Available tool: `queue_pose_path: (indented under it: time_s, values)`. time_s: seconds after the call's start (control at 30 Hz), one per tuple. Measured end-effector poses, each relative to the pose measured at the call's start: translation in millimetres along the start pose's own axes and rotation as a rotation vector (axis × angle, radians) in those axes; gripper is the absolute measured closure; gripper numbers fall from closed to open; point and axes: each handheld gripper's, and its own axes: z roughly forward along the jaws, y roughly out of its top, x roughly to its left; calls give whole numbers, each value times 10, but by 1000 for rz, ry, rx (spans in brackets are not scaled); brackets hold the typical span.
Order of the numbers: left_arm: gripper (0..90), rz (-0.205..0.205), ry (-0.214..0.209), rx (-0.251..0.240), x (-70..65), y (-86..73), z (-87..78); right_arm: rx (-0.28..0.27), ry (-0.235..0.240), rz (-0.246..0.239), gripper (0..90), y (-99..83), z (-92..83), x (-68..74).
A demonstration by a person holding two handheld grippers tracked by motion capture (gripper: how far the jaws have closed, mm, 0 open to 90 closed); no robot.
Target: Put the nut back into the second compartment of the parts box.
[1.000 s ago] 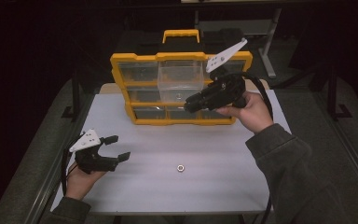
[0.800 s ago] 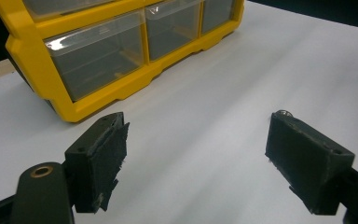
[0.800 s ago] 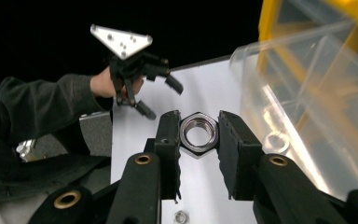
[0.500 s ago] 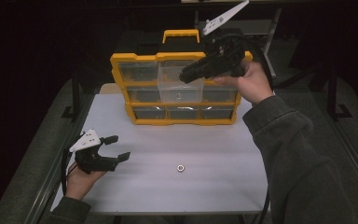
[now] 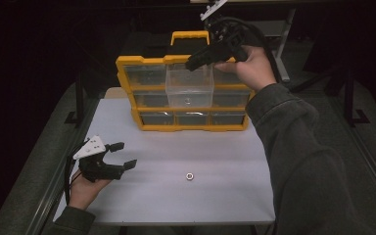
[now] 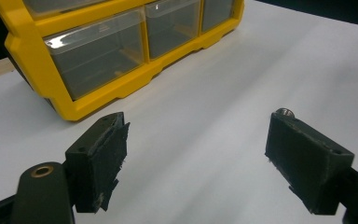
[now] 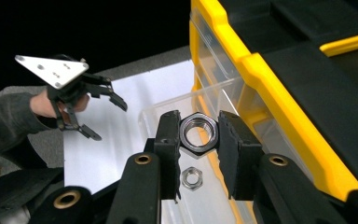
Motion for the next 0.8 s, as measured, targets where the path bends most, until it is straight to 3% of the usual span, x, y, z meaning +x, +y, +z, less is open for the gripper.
queue_pose_path:
  time_s: [0.13, 0.67, 0.8]
  values:
    - [201, 2, 2, 5, 12, -3, -9, 38, -8, 8, 687, -8, 109, -38]
    - [202, -6, -1, -15, 16, -7, -9, 94, -6, 17, 663, -115, 352, -115]
    - [201, -5, 0, -11, 27, -10, -15, 76, -8, 29, 639, -118, 326, -124]
